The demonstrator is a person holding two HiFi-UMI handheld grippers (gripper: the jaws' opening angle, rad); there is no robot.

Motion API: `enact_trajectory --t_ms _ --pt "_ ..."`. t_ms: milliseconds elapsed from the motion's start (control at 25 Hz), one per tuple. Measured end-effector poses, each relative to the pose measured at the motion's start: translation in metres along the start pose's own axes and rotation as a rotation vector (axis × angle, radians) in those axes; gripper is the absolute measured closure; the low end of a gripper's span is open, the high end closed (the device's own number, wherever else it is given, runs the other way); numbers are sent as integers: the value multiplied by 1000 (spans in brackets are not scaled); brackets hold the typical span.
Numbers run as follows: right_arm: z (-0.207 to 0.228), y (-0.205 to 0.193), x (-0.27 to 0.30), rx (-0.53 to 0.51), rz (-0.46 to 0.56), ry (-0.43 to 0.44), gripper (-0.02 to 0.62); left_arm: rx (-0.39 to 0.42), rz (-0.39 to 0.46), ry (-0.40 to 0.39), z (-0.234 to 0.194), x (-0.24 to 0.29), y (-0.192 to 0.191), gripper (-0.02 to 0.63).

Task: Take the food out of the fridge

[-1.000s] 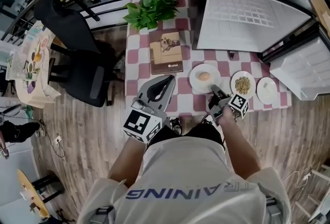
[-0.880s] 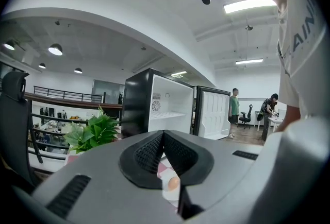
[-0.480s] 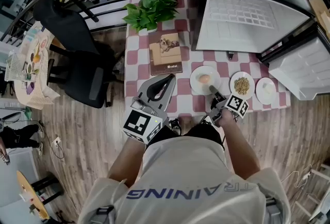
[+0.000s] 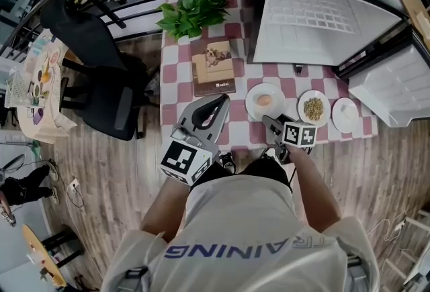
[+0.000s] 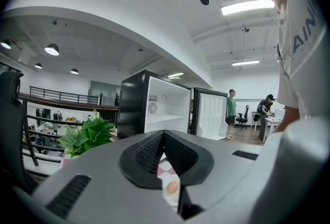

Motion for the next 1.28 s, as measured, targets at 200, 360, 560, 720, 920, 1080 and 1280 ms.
enact_trajectory --t_ms 200,360,560,720,920,1080,1280 --pt "-6 -6 4 -341 -160 -125 284 0 -3 -5 -1 0 -1 598" --pt "-8 -6 5 -465 -224 -206 284 -5 -1 0 -3 -1 -1 598" --pt "-4 -3 1 -388 -254 -217 285 -8 -3 0 -4 1 -1 598" --pt "2 -3 -7 -325 -258 -216 287 -14 -2 -12 -3 5 -1 598" --pt "3 8 -26 -276 -184 -212 305 -16 4 -40 2 16 3 598" --pt "-1 34 -50 -244 -15 -229 487 -2 25 -67 7 26 11 598" --pt "-13 60 -78 -273 157 -191 556 16 46 -94 16 40 24 598"
Point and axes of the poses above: the fingertips, and each gripper's own axes: x forward along the fingers, z to its right, y out of its top, the point moved 7 cm from there along -x, backward along the fingers, and after that the axes turned 4 degrees about x, right-handed, at the moved point
